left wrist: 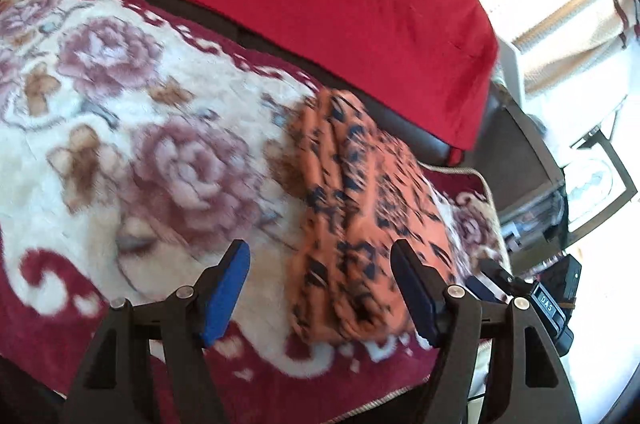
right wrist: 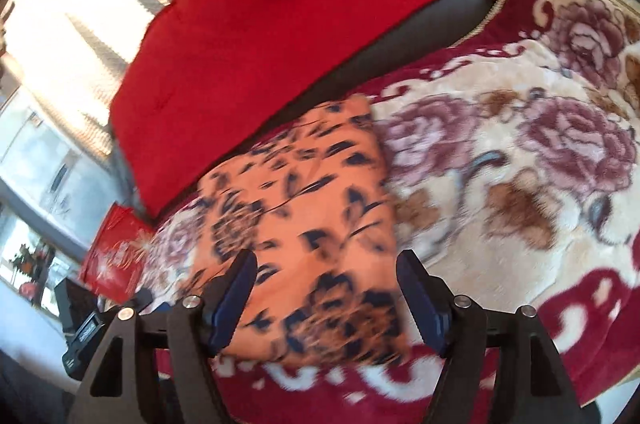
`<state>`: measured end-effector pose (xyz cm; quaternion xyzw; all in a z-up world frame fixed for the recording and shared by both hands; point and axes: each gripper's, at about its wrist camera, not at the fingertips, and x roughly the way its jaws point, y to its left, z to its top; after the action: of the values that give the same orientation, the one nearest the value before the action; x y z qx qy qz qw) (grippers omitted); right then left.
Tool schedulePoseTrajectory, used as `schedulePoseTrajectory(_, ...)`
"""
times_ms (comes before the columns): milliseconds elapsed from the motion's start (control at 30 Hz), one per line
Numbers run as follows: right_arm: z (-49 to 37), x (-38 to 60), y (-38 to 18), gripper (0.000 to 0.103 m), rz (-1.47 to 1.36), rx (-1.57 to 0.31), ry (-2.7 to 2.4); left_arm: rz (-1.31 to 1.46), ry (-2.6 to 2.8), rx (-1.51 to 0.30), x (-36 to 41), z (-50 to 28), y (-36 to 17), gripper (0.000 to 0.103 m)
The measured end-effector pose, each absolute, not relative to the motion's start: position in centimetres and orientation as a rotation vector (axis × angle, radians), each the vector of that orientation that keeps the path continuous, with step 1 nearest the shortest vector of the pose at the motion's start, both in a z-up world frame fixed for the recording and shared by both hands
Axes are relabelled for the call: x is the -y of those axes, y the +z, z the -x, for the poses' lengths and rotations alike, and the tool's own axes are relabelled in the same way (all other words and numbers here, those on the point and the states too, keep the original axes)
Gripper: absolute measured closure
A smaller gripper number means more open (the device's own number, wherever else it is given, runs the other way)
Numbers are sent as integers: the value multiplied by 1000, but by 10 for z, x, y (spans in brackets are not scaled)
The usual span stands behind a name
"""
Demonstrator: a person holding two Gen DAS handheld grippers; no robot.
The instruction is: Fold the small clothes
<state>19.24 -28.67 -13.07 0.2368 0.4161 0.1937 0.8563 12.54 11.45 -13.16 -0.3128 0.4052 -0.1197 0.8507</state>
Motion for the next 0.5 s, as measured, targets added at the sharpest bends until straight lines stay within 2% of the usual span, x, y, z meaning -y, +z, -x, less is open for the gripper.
schedulePoseTrajectory(33,-190,279,-130,25,-490,-875,423,642,-264,-862,-106,-126,-134,32)
schedulePoseTrajectory(67,-189,272,-133,25,-481,-880,439,627,-278,-875,-94,-128,-134,38)
schedulePoseTrajectory(100,-183,266,-133,25,-473,-887,450,609,-283,-898,-82,-129,-138,49)
schedulePoseTrajectory(167,-177,258,-137,25,-459,-909,467,577,-272,-933,-68,-130,-143,61)
schedulePoseTrajectory(233,-172,252,-140,25,-444,-917,468,553,-249,-942,-60,-131,-147,67)
schedulePoseTrajectory(267,-172,252,-141,25,-437,-920,467,552,-248,-941,-58,-131,-146,81)
schedulePoseTrajectory(300,-172,251,-141,25,-431,-922,468,546,-245,-937,-58,-131,-143,91)
schedulePoseTrajectory(400,-171,251,-139,25,-428,-915,473,500,-258,-877,-56,-122,-129,92)
schedulePoseTrajectory(500,-177,249,-145,25,-430,-934,469,554,-194,-969,-64,-126,-166,91)
